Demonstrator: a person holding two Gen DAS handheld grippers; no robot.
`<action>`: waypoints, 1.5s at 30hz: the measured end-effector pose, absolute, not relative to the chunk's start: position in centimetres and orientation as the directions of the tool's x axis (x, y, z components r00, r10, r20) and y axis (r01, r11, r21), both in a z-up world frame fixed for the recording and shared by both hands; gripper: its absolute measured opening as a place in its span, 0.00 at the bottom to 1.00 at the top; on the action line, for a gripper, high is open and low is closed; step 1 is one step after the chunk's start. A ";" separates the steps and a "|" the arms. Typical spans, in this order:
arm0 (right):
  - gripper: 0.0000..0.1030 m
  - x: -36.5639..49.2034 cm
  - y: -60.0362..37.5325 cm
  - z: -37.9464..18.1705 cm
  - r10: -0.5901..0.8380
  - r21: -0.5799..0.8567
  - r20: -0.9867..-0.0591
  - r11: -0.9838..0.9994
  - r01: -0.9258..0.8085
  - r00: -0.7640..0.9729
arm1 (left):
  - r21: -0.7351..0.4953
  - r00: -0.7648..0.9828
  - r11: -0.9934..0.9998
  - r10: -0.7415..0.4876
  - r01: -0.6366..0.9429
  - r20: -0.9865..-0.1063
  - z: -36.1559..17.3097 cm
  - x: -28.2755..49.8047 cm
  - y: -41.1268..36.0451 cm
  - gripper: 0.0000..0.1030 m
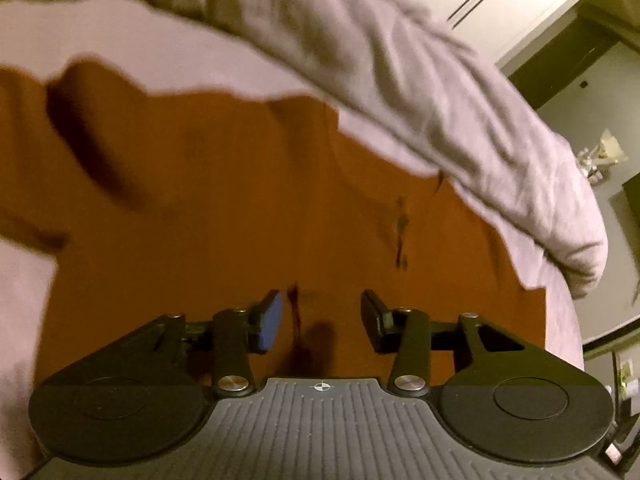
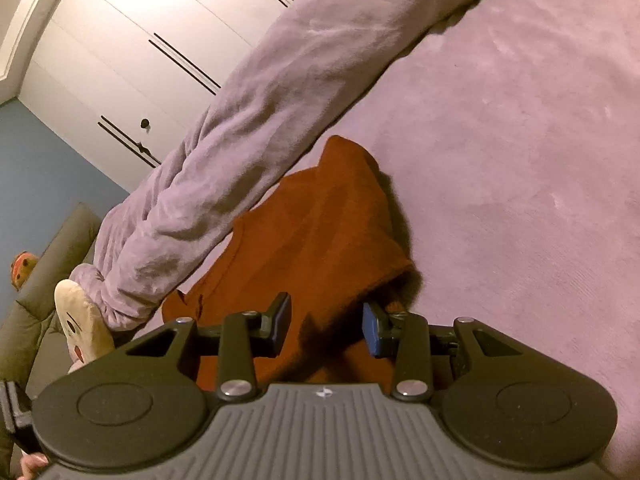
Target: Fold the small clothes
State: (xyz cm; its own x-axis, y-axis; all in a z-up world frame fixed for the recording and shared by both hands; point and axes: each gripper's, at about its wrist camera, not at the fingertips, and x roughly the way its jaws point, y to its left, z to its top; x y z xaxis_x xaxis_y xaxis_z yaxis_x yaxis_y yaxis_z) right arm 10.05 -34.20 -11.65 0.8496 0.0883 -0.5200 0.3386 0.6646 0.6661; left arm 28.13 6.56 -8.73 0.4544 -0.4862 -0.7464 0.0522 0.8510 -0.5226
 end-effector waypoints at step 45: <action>0.09 12.5 -34.3 -12.5 0.075 0.703 -0.521 0.604 0.377 0.850 | -0.493 0.607 0.870 -0.403 0.020 -0.685 -5.6 27.8 12.5 0.10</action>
State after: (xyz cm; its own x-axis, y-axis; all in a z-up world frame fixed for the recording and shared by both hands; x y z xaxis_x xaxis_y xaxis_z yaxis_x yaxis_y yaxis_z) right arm 12.47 -34.30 -12.54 0.8504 0.0753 -0.5207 0.3767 0.6038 0.7025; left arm 27.82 12.48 -5.61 0.6068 -0.4027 -0.6853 0.0202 0.8697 -0.4932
